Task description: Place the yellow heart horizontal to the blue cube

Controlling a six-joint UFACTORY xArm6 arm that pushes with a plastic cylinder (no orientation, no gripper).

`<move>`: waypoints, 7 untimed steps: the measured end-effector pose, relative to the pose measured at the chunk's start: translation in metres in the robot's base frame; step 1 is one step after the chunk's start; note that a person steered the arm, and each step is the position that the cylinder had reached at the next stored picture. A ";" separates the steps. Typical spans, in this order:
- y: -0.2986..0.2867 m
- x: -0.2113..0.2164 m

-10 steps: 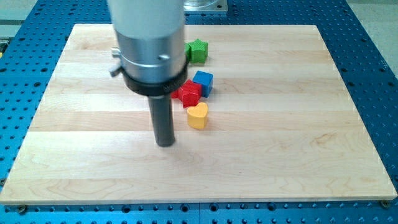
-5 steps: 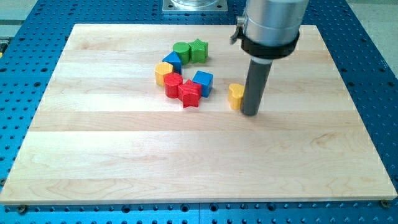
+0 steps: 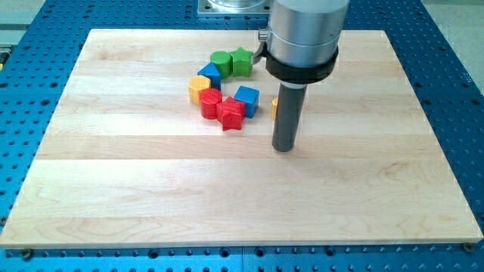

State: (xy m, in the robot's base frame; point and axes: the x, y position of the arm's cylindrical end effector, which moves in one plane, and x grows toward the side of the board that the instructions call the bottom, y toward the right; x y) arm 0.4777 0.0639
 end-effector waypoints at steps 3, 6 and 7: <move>0.011 -0.016; 0.047 -0.036; 0.050 -0.039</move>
State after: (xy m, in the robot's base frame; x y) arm 0.4386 0.1144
